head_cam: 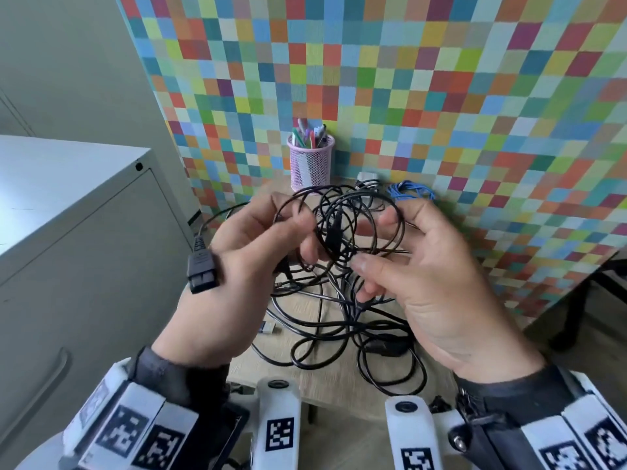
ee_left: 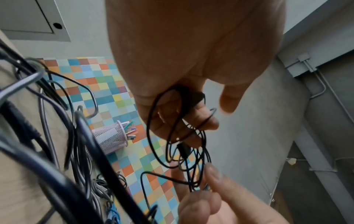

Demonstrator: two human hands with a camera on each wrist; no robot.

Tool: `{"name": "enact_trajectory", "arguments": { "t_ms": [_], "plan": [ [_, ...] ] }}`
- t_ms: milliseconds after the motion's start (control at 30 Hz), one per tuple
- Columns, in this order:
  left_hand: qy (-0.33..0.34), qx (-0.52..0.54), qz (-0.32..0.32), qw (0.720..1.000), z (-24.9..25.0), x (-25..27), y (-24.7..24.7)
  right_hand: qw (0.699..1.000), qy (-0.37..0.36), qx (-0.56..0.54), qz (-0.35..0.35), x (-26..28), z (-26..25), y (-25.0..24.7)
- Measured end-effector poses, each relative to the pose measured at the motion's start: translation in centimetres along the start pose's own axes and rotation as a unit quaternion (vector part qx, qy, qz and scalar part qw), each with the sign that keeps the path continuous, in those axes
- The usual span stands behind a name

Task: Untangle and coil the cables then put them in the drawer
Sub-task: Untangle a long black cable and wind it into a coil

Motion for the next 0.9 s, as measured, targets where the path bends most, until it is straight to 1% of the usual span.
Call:
{"name": "enact_trajectory", "arguments": {
  "t_ms": [67, 133, 233, 300, 367, 433, 500, 567, 700, 800, 900],
  "plan": [
    [-0.006, 0.049, -0.018, 0.999, 0.1, 0.1, 0.3, 0.999, -0.004, 0.035, 0.015, 0.1, -0.2, -0.3],
    [-0.013, 0.080, -0.014, 0.997, 0.3, 0.2, 0.4, 0.998, -0.005, 0.054, 0.025, 0.1, -0.4, -0.6],
    [-0.014, 0.103, 0.014, 0.994, 0.5, 0.3, 0.4, 0.999, -0.005, 0.051, -0.001, 0.0, -0.5, -0.2],
    [-0.016, 0.107, 0.027, 0.994, 0.5, 0.2, 0.3, 0.997, -0.018, 0.067, -0.029, 0.1, -0.8, 0.5],
    [-0.029, 0.098, 0.036, 0.994, 0.1, 0.2, 0.0, 0.996, -0.033, 0.071, -0.039, 0.3, -1.1, 0.7],
    [-0.032, 0.060, 0.047, 0.997, -0.1, 0.2, -0.6, 0.995, -0.045, 0.075, -0.039, 0.3, -1.4, 0.7],
    [-0.026, -0.024, 0.051, 0.998, 0.3, 0.2, -1.3, 0.995, -0.046, 0.076, -0.032, 0.2, -1.5, 0.4],
    [-0.013, -0.100, 0.047, 0.994, 0.9, 0.2, -1.8, 0.996, -0.046, 0.073, -0.019, 0.3, -1.6, 0.1],
    [0.009, -0.164, 0.021, 0.986, 2.6, 0.7, -1.3, 0.996, -0.038, 0.076, -0.005, 0.3, -1.6, 0.0],
    [0.000, -0.210, -0.014, 0.978, 3.1, 0.9, -0.1, 0.997, -0.033, 0.065, -0.022, 0.2, -1.3, 0.2],
    [0.008, -0.245, -0.017, 0.969, 3.2, 1.0, 0.4, 0.997, -0.035, 0.046, -0.044, 0.2, -1.3, 0.6]
  ]
}}
Point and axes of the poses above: each hand's wrist, its own x-axis away from the middle knuckle, its own y-axis out of the palm, z = x × y, the point moved 10 cm from there along -x, towards the middle knuckle, and after that the axes turned 5 degrees about -z, right-handed, at the moved point
